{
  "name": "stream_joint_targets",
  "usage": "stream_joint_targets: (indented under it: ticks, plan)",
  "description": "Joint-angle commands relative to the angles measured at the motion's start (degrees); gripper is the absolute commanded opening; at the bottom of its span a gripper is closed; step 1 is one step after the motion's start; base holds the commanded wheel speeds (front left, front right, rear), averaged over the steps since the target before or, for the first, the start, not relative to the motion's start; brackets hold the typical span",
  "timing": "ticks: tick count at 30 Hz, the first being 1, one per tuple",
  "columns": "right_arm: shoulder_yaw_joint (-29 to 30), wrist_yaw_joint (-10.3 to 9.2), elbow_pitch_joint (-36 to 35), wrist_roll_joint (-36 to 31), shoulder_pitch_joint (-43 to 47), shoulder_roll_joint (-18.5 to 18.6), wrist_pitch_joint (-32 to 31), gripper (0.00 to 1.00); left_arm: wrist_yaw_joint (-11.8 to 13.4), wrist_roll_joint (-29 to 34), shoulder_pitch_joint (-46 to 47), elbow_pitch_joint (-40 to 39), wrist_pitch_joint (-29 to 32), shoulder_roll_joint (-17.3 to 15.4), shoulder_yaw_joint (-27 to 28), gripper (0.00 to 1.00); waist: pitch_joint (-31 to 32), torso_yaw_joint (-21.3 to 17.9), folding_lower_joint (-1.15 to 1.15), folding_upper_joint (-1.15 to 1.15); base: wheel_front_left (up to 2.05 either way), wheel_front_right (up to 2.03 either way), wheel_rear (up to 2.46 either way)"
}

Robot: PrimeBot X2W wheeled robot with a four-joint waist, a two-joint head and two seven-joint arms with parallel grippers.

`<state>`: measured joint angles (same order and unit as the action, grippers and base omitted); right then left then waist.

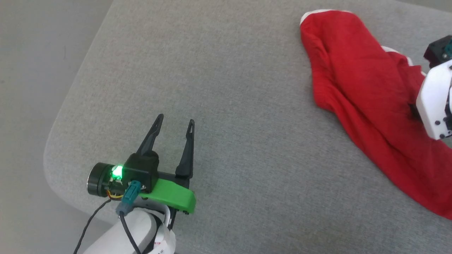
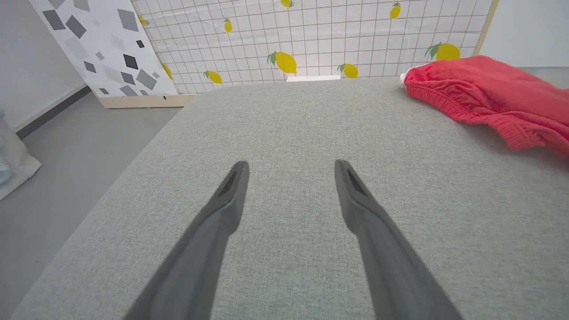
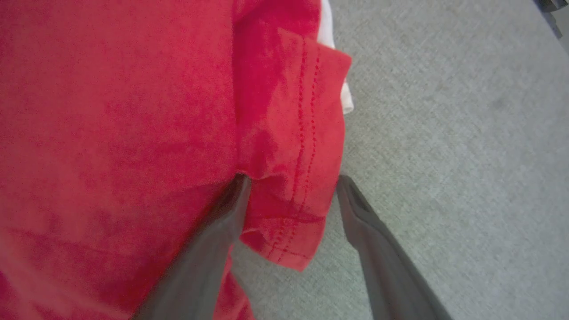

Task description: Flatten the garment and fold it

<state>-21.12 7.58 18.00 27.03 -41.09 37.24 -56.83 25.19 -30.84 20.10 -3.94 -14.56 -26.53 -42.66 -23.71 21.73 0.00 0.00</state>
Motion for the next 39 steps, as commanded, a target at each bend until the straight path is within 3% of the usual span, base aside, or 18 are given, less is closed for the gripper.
stream_joint_targets:
  ticks: [1,2,3,4,5,14,23,30,39]
  plan:
    - [-1.67,-0.09,1.63,0.79,0.81,-0.02,-0.73,1.0,-0.41,0.58,0.25,0.06,-0.42,0.65,0.51,1.0,-1.1,0.91,0.0,0.0,0.0,0.0,0.0]
    - [-2.54,-0.09,1.69,1.3,1.05,0.14,-1.01,1.0,-0.49,0.78,0.16,0.01,-0.42,0.82,0.72,1.0,-1.31,0.92,0.0,0.0,0.0,0.0,0.0]
    - [-3.36,-0.09,1.65,1.94,1.28,0.3,-1.19,0.88,-0.58,0.96,0.12,0.02,-0.42,1.01,0.92,1.0,-1.49,0.89,0.0,0.0,0.0,0.0,0.0]
    - [-3.89,-0.09,1.62,2.4,1.37,0.48,-1.19,0.31,-0.67,1.08,0.13,0.07,-0.42,1.17,1.07,1.0,-1.61,0.85,0.0,0.0,0.0,0.0,0.0]
    - [-4.86,-0.09,1.29,2.85,1.44,0.88,-0.96,0.0,-0.82,1.19,0.18,0.21,-0.43,1.39,1.21,1.0,-1.68,0.78,0.0,0.0,0.0,0.0,0.0]
    - [-4.31,-0.09,0.26,4.66,-0.02,3.03,8.34,0.0,-2.02,1.03,0.1,2.42,-0.43,1.81,1.78,1.0,1.8,-1.95,0.0,0.0,0.0,0.0,0.0]
    - [0.93,-0.09,-1.3,4.18,1.37,10.73,15.31,0.0,-2.5,0.15,-0.3,2.94,0.22,1.06,1.81,1.0,4.58,-6.12,0.0,0.0,0.0,0.0,0.0]
    - [6.54,-0.09,2.58,-2.21,-0.47,15.32,23.12,0.0,-2.72,0.19,0.65,2.17,0.65,1.51,1.29,1.0,2.69,-6.42,0.0,0.0,0.0,0.0,0.0]
    - [8.6,-0.09,11.37,-10.39,-3.88,14.12,29.57,0.0,-2.81,0.24,1.09,1.96,0.51,1.64,1.29,1.0,0.41,-5.08,0.0,0.0,0.0,0.0,0.0]
